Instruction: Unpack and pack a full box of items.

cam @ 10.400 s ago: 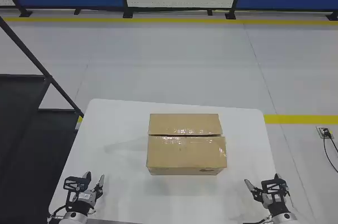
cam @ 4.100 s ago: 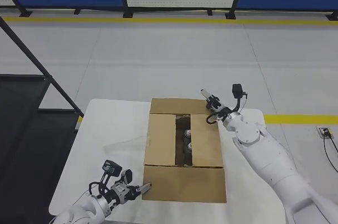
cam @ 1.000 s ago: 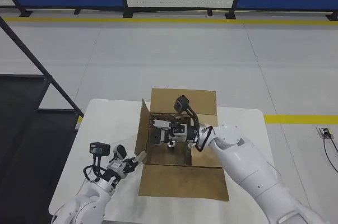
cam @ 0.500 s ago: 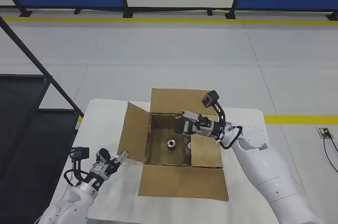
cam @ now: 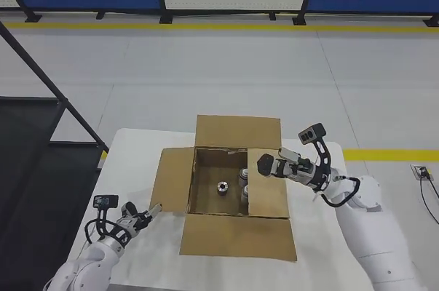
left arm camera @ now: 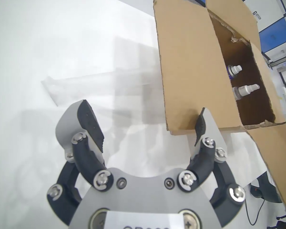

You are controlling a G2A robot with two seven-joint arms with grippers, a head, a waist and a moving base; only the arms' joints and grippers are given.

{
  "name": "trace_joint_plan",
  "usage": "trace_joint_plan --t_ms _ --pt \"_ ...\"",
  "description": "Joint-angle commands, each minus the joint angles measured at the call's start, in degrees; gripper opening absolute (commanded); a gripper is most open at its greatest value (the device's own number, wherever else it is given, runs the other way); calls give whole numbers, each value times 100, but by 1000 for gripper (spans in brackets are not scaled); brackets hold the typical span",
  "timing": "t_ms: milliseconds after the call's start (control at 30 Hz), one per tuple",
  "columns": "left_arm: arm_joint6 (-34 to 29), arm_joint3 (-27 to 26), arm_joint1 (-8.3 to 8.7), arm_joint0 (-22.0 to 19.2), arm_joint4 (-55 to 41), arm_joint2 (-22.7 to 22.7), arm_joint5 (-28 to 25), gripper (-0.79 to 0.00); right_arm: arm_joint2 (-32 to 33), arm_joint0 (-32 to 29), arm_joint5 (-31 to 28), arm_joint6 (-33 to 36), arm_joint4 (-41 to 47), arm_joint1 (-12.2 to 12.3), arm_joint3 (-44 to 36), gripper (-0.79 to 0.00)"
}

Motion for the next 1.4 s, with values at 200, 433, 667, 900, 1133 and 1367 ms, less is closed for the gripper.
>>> trace_joint_plan --t_ms 200,433,667,900,1133,1367 --pt "27 -104 21 63 75 -155 -78 0 228 -251 90 -25 14 85 -260 0" --pt "314 -751 47 358 -76 -600 -231 0 262 -301 117 -23 -62 128 -319 0" --pt "621 -1919 65 793 -371 -1114 -644 0 487 -550 60 -95 -478 231 -693 0" --pt "-142 -2823 98 791 -754 -876 -1118 0 1122 -1259 -147 -405 -739 377 -1363 0" --pt "-1248 -2548 69 -357 -1285 449 -814 0 1912 -2080 -438 -517 -477 501 -1667 0" --pt "-2201 -1383 -69 -1704 -2072 1739 -265 0 2311 -2550 -605 -640 -295 552 -1695 0"
